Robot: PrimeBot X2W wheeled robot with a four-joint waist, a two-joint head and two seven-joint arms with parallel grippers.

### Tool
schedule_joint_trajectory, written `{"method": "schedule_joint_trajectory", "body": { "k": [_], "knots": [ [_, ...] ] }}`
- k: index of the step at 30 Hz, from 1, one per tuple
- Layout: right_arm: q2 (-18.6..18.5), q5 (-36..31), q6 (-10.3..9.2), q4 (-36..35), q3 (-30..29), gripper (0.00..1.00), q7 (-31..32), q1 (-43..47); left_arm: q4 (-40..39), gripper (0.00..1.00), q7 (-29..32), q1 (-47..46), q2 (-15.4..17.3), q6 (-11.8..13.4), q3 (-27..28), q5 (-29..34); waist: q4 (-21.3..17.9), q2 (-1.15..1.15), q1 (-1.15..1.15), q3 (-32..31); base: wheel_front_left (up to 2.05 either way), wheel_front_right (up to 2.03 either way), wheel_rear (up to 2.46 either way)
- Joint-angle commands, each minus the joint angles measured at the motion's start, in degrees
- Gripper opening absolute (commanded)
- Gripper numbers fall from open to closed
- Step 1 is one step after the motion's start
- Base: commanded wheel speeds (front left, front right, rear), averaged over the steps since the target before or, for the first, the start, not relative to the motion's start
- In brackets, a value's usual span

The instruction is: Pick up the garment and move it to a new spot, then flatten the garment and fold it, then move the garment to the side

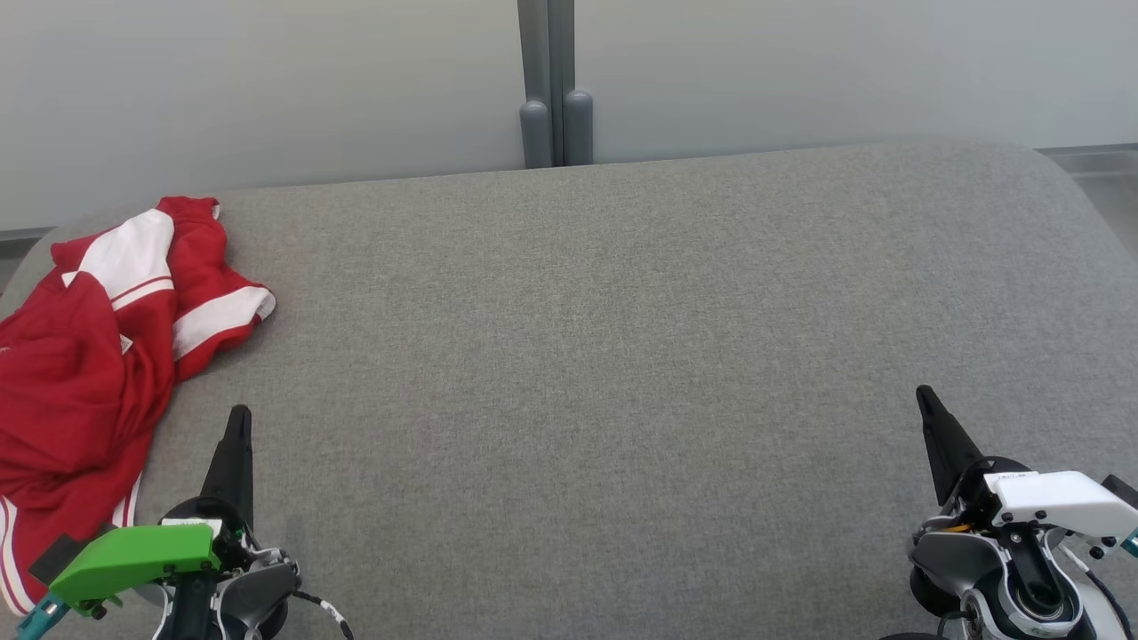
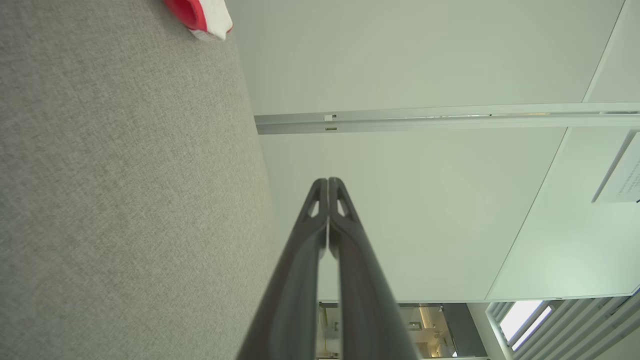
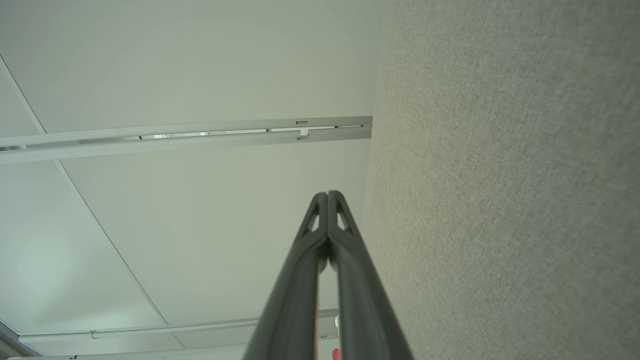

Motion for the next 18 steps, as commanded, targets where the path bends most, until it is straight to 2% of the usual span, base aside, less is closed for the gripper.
{"method": "schedule_joint_trajectory", "body": {
  "k": [1,18],
  "knots": [
    [-0.3,0.3,0.02,0.1,-0.1,0.0,0.1,-0.5,-0.2,0.0,0.0,-0.9,0.4,-0.2,0.1,-0.2,0.0,0.0,0.0,0.0,0.0,0.0,0.0],
    [-0.3,0.3,0.02,0.1,-0.1,0.0,0.1,-0.5,-0.2,0.0,0.0,-0.9,0.4,-0.2,0.1,-0.2,0.0,0.0,0.0,0.0,0.0,0.0,0.0]
  ]
}}
